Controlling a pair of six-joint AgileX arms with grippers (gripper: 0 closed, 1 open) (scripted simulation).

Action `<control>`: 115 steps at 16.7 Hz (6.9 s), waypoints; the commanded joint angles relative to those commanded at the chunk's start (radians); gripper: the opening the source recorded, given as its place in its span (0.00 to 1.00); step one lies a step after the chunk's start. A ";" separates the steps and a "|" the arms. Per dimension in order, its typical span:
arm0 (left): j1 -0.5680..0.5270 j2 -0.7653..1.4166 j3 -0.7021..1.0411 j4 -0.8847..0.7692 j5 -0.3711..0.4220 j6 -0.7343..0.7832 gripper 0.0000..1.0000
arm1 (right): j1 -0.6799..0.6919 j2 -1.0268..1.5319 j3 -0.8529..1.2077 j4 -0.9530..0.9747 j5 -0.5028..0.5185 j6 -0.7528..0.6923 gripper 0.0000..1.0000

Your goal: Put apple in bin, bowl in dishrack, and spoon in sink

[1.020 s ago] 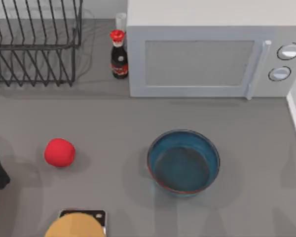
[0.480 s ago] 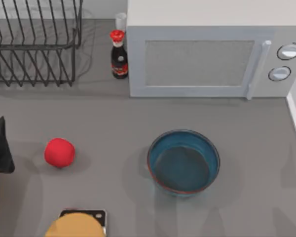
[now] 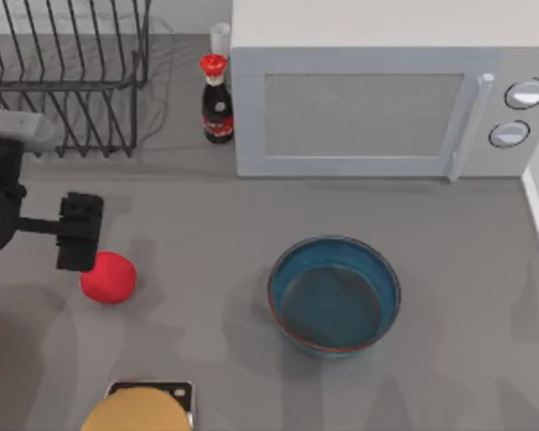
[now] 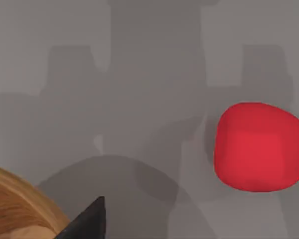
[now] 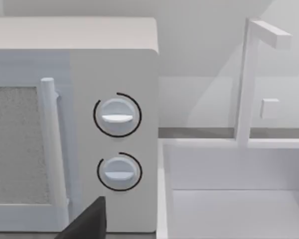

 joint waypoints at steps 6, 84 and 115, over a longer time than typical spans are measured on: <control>-0.078 0.464 0.322 -0.253 0.000 -0.019 1.00 | 0.000 0.000 0.000 0.000 0.000 0.000 1.00; 0.177 0.422 0.507 -0.627 0.011 1.037 0.00 | 0.000 0.000 0.000 0.000 0.000 0.000 1.00; 0.401 0.261 0.167 -0.418 0.020 1.809 0.00 | 0.000 0.000 0.000 0.000 0.000 0.000 1.00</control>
